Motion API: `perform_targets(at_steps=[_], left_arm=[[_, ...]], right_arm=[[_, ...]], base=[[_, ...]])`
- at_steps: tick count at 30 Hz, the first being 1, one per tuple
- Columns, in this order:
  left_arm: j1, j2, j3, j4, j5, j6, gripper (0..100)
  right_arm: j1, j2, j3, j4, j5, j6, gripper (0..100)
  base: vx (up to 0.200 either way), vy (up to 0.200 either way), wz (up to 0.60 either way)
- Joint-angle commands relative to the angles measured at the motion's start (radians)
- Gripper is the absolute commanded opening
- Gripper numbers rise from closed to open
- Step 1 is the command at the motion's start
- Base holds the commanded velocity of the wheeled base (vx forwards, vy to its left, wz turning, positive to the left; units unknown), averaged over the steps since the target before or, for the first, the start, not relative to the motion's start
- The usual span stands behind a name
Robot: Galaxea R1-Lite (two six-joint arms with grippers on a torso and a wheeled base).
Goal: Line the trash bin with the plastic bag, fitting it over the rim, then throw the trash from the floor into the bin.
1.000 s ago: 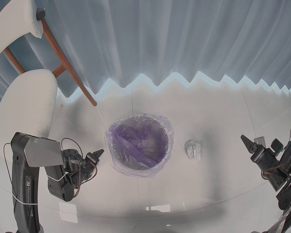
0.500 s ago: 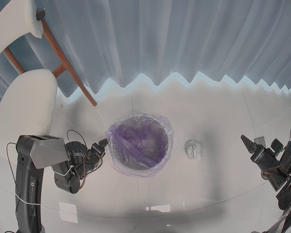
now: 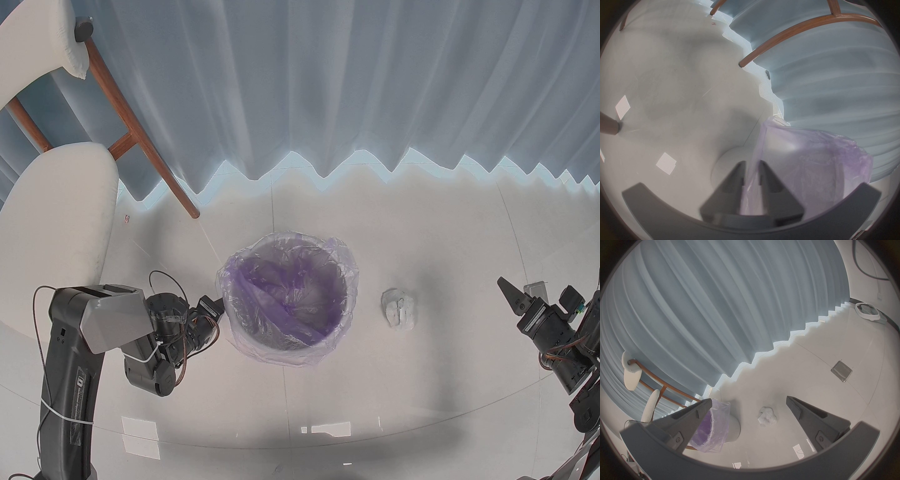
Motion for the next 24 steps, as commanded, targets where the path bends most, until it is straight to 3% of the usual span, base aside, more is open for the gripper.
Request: perform_targets(at_steps=[1,6,9,17,24], left_arm=[[0.001,0.02,-0.007,-0.001,0.0,0.017,0],[-0.002,0.068,-0.052,0.027,0.013,0.164,0],[-0.01,0.075,-0.078,0.077,0.051,0.206,0],[-0.029,0.08,-0.173,0.238,0.197,0.236,0],[-0.027,0.078,-0.165,0.234,0.214,0.238,0]], right_arm=[[0.0,-0.002,0.018,-0.007,-0.002,0.0,100],[0.0,-0.023,0.018,-0.002,-0.011,0.0,100],[0.0,-0.026,0.018,-0.002,-0.013,-0.003,100],[0.0,-0.028,0.018,-0.002,-0.013,-0.003,100],[0.002,-0.028,0.018,-0.001,-0.013,-0.003,100]], base=[[0.0,0.0,0.0],[0.0,0.0,0.0],[0.0,0.0,0.0],[0.0,0.0,0.0],[0.0,0.0,0.0]])
